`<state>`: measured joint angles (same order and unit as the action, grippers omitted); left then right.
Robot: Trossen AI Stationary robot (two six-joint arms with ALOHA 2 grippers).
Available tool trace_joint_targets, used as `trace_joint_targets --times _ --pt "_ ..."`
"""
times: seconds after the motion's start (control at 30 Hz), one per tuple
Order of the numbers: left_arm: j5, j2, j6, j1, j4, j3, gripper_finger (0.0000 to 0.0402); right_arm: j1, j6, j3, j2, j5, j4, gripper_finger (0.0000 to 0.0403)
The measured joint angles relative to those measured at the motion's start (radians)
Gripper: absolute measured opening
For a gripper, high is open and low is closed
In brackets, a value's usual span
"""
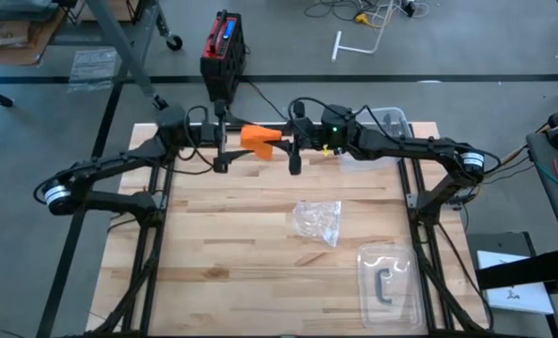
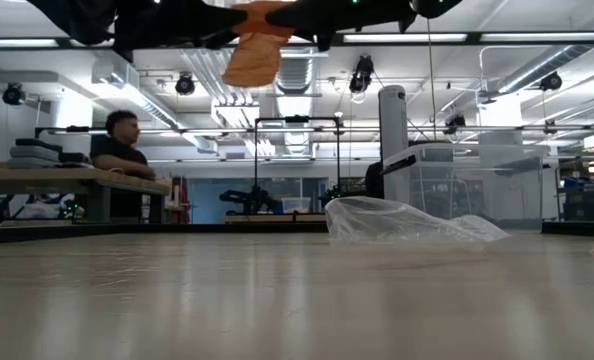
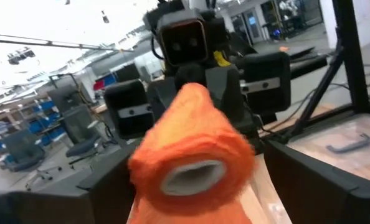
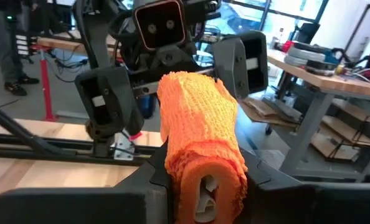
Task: Roll bandage
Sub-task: Roll the orange bandage
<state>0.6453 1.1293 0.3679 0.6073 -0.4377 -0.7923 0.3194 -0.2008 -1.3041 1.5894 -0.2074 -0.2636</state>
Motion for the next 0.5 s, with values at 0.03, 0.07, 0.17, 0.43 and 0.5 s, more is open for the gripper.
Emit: trace_joint_targets --times 0.03,0.07,0.17,0.43,0.5 --pt "0.000 0.005 0.004 0.001 0.005 -0.008 0.0315 0.003 0.000 0.000 0.000 0.002 -0.001 0.0080" --pt "-0.001 0.010 0.005 0.001 0.009 -0.014 0.0312 0.004 0.000 0.000 0.000 0.001 0.000 0.0080" --pt "-0.001 0.017 0.015 0.000 0.021 -0.034 0.0302 0.003 0.000 0.000 0.000 0.003 -0.004 0.0080" --pt "-0.052 0.038 0.106 0.000 0.018 -0.048 0.0264 0.007 0.079 0.000 0.000 0.008 -0.027 0.0080" --pt "-0.076 0.042 0.116 0.000 0.010 -0.048 0.0250 0.009 0.096 0.000 0.000 0.009 -0.033 0.0080"
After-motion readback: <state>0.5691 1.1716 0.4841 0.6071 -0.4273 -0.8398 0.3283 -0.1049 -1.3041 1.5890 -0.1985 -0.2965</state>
